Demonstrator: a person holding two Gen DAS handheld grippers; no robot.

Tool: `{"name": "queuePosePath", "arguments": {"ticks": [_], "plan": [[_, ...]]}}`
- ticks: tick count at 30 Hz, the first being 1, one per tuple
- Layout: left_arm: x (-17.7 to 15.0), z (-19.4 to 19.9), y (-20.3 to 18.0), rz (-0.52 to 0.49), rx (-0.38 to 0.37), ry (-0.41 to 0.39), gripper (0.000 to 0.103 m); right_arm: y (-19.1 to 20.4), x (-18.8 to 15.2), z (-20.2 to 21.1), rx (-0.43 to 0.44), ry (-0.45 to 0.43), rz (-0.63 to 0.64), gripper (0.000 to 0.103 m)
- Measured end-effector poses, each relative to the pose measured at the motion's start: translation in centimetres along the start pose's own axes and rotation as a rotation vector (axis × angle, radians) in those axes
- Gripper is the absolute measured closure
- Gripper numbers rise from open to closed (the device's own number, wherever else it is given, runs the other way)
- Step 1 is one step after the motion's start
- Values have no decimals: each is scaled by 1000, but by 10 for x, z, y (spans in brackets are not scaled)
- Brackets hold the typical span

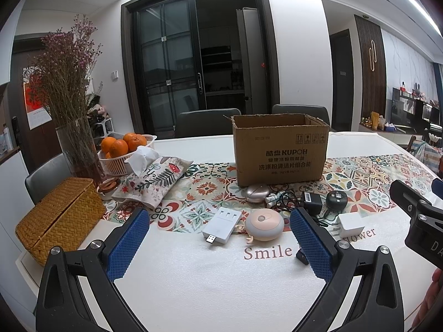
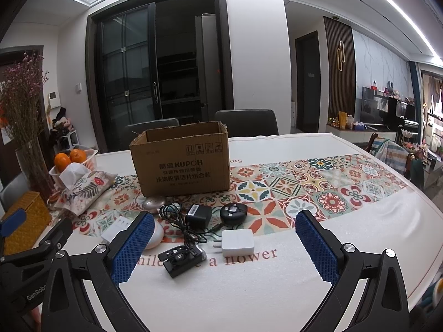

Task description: Organize rigid objects

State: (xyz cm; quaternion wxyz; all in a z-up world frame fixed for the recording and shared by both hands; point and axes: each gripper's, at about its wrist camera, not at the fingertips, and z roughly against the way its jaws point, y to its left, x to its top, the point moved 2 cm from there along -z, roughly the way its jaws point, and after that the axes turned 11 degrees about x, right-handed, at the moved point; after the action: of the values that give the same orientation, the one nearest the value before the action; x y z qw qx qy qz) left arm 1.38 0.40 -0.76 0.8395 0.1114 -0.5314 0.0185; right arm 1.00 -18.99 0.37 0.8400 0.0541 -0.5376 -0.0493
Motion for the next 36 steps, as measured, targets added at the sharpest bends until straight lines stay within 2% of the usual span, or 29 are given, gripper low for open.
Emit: {"name": "queuePosePath", "arguments": {"ticks": [21, 36], "plan": [[-4, -9, -8, -16, -15, 26, 0, -1, -4, -6, -1, 16, -11, 0], [-5, -44, -31, -84, -98, 96, 0, -19, -11, -38, -4, 99, -83, 0]]}}
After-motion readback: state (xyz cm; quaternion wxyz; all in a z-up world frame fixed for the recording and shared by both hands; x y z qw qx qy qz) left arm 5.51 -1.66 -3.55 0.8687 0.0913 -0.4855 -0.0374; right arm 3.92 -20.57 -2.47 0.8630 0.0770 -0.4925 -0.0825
